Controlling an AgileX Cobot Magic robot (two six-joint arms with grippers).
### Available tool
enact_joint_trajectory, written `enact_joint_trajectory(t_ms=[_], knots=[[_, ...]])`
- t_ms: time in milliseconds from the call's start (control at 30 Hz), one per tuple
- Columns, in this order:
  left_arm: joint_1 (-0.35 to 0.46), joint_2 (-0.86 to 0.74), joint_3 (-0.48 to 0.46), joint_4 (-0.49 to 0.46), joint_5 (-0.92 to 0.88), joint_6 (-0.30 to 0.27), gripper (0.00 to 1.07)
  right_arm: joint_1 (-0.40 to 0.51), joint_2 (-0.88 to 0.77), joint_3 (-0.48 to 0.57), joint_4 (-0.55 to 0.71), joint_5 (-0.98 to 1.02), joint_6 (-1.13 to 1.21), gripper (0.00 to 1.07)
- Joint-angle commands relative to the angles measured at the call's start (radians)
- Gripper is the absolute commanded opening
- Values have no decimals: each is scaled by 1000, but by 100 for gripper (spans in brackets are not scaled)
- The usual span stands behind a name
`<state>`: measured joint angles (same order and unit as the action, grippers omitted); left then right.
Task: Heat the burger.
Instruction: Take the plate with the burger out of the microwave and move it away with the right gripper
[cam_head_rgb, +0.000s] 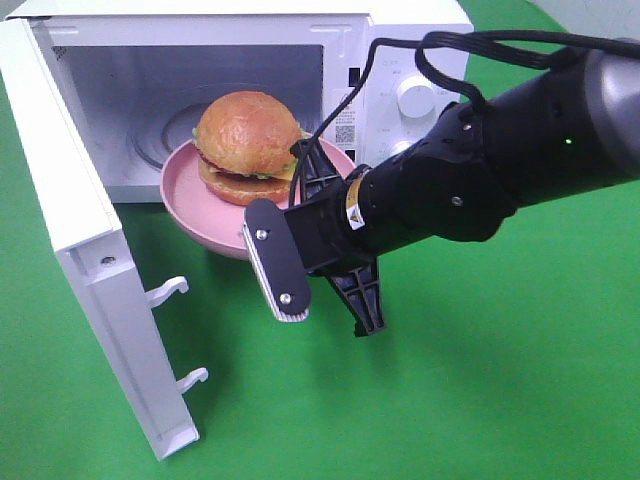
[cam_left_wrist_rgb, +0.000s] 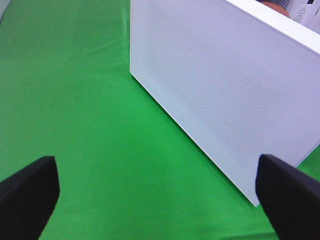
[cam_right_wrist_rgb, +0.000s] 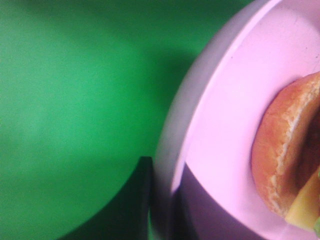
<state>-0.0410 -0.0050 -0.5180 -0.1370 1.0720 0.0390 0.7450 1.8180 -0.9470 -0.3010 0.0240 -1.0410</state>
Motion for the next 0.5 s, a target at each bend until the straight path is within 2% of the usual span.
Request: enact_joint_trajectory(t_ms=[33,133,333,500], knots=[[1,-6,5,-2,-5,2,100,-10,-72,61,-14,-95,15,0],[1,-6,5,-2,-5,2,100,-10,-86,75,-15,-95,15,0],[1,-6,5,-2,-5,2,100,-10,-195,187,-59,-94,15,0],[1,-6,5,-2,-5,2,100,-10,-241,223,-59,-87,16,0]])
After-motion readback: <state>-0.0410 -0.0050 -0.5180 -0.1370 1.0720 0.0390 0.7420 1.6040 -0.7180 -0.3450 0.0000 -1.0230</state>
